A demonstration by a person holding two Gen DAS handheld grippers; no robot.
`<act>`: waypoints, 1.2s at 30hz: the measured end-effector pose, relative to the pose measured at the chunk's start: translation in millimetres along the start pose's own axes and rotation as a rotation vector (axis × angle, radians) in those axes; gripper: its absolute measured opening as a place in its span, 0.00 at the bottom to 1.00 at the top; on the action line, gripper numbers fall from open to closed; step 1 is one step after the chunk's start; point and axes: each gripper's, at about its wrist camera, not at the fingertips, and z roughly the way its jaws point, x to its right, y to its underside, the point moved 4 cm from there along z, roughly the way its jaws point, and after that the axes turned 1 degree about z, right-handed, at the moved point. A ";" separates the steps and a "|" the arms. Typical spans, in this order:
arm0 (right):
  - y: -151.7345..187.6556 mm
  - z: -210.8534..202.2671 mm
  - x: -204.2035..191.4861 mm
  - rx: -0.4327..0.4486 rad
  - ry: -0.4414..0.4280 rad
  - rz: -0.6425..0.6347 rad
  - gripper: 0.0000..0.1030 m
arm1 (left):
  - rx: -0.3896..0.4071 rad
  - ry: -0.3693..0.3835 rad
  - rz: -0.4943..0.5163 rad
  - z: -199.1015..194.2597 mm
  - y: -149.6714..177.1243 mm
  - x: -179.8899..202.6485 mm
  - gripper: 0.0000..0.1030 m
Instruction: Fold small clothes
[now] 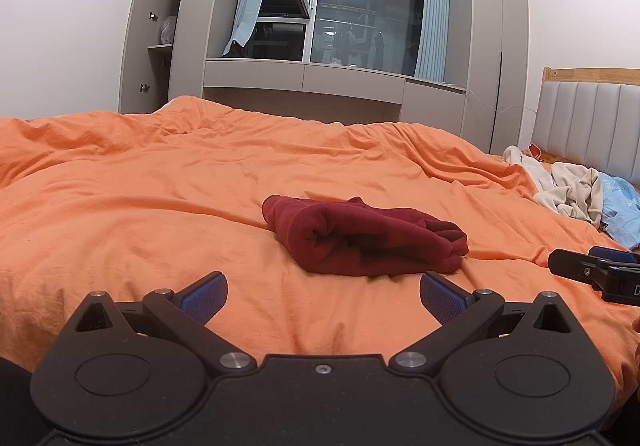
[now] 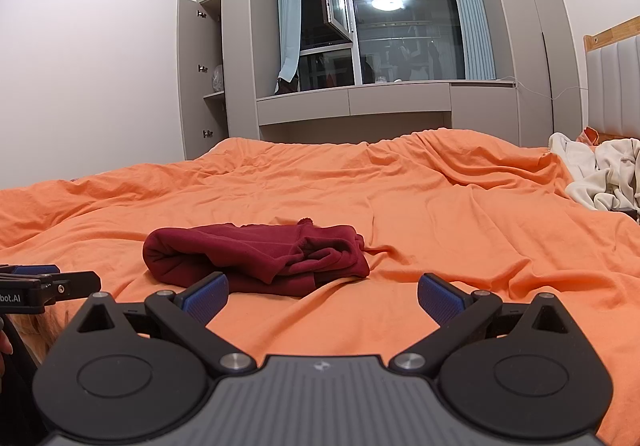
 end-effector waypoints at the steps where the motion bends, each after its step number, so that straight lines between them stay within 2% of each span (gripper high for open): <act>1: 0.3 -0.1 0.1 0.000 0.000 0.000 1.00 | 0.000 0.000 0.000 0.0 -0.1 0.0 0.99; 19: -0.3 -0.1 -0.5 -0.001 0.000 -0.001 1.00 | 0.001 0.001 -0.002 -0.9 -0.9 1.0 0.99; 27: -0.7 -0.2 -0.6 -0.001 0.001 -0.001 1.00 | -0.024 -0.053 -0.009 4.7 4.1 -2.1 0.99; 36: 4.8 1.9 3.2 -0.010 0.007 -0.004 1.00 | -0.033 -0.047 -0.011 4.5 1.7 -2.2 0.99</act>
